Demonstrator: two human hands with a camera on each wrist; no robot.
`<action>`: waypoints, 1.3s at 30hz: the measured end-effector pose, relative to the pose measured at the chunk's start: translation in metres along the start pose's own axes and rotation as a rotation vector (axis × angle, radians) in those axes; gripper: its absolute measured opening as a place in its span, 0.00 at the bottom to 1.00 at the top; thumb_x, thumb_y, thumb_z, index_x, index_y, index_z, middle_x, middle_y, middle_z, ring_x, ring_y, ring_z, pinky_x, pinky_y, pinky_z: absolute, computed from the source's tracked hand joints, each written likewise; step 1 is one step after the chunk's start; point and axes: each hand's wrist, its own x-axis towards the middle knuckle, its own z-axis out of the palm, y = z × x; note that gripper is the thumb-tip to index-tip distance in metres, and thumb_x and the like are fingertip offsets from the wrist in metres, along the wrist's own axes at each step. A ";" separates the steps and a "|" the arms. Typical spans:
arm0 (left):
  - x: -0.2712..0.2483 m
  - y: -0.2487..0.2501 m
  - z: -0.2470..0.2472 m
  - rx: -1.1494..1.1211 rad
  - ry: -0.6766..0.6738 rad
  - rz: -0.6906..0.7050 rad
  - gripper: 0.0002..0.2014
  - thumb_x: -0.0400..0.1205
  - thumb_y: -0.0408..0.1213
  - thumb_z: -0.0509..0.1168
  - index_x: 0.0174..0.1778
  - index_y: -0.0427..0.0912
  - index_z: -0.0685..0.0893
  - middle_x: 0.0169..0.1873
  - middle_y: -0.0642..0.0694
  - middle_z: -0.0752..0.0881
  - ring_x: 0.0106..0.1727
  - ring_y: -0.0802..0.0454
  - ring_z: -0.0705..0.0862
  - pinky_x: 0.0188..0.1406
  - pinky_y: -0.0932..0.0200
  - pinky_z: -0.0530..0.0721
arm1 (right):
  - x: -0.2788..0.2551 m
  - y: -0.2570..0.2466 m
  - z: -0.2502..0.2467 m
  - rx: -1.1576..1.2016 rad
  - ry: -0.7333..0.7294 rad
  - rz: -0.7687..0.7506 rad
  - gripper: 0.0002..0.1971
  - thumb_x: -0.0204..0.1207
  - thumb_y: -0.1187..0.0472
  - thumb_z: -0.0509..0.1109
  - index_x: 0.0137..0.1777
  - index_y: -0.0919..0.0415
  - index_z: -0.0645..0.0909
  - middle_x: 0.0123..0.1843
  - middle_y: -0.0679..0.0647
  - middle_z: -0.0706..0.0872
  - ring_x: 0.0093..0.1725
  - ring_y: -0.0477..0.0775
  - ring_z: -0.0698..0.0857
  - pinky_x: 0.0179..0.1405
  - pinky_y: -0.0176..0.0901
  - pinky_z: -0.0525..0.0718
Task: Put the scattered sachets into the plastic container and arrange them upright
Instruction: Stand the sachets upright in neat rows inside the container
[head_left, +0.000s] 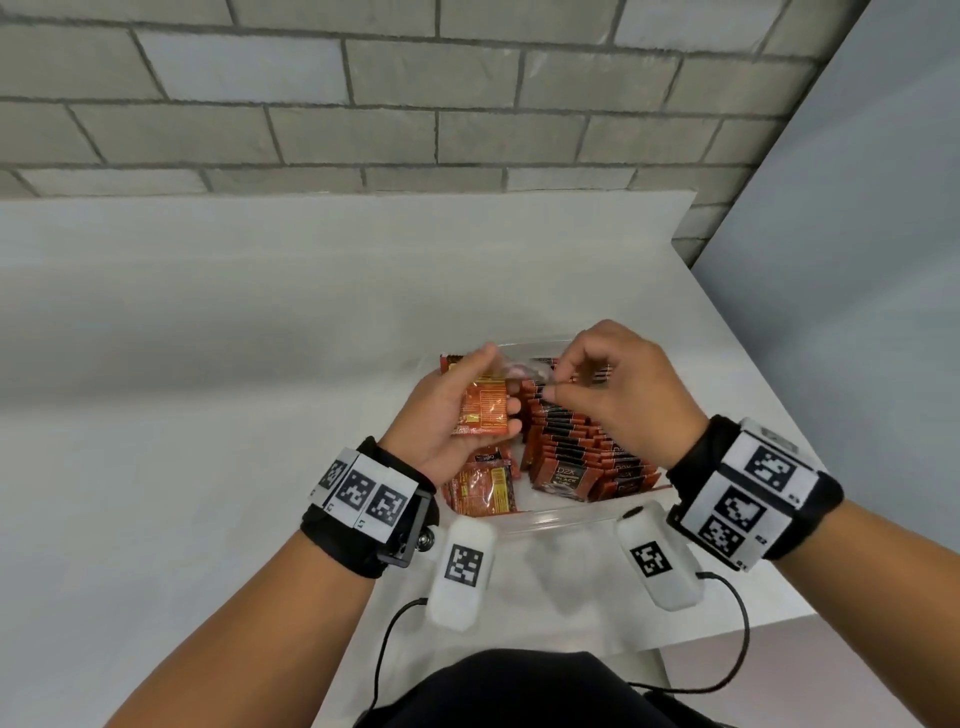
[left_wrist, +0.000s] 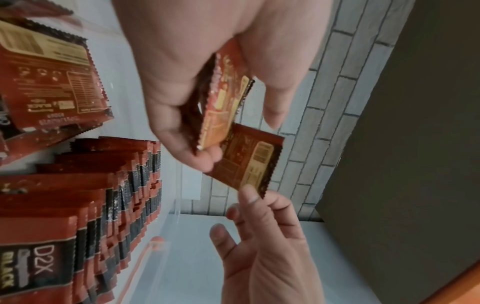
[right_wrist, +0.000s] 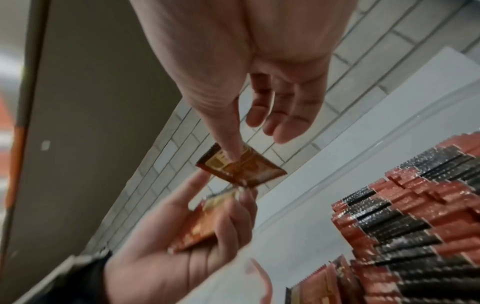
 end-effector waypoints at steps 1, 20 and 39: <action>0.000 -0.001 0.001 0.005 0.000 0.017 0.09 0.76 0.39 0.69 0.46 0.37 0.86 0.39 0.38 0.87 0.37 0.47 0.86 0.34 0.54 0.87 | -0.002 0.001 0.003 -0.029 -0.064 -0.012 0.12 0.65 0.63 0.82 0.34 0.50 0.80 0.41 0.47 0.78 0.40 0.45 0.77 0.43 0.35 0.75; 0.007 -0.001 -0.009 0.049 0.051 0.083 0.12 0.80 0.37 0.68 0.58 0.39 0.80 0.40 0.41 0.87 0.35 0.49 0.86 0.33 0.54 0.85 | 0.019 -0.003 -0.023 -0.087 -0.316 0.225 0.05 0.75 0.61 0.73 0.49 0.51 0.85 0.43 0.50 0.89 0.44 0.51 0.87 0.47 0.45 0.84; 0.011 -0.001 -0.024 -0.013 0.018 0.029 0.12 0.83 0.35 0.65 0.61 0.37 0.78 0.36 0.42 0.85 0.32 0.50 0.82 0.31 0.54 0.82 | -0.017 0.033 0.013 -0.809 -0.592 0.145 0.10 0.72 0.58 0.74 0.33 0.50 0.76 0.39 0.42 0.75 0.42 0.47 0.78 0.37 0.36 0.69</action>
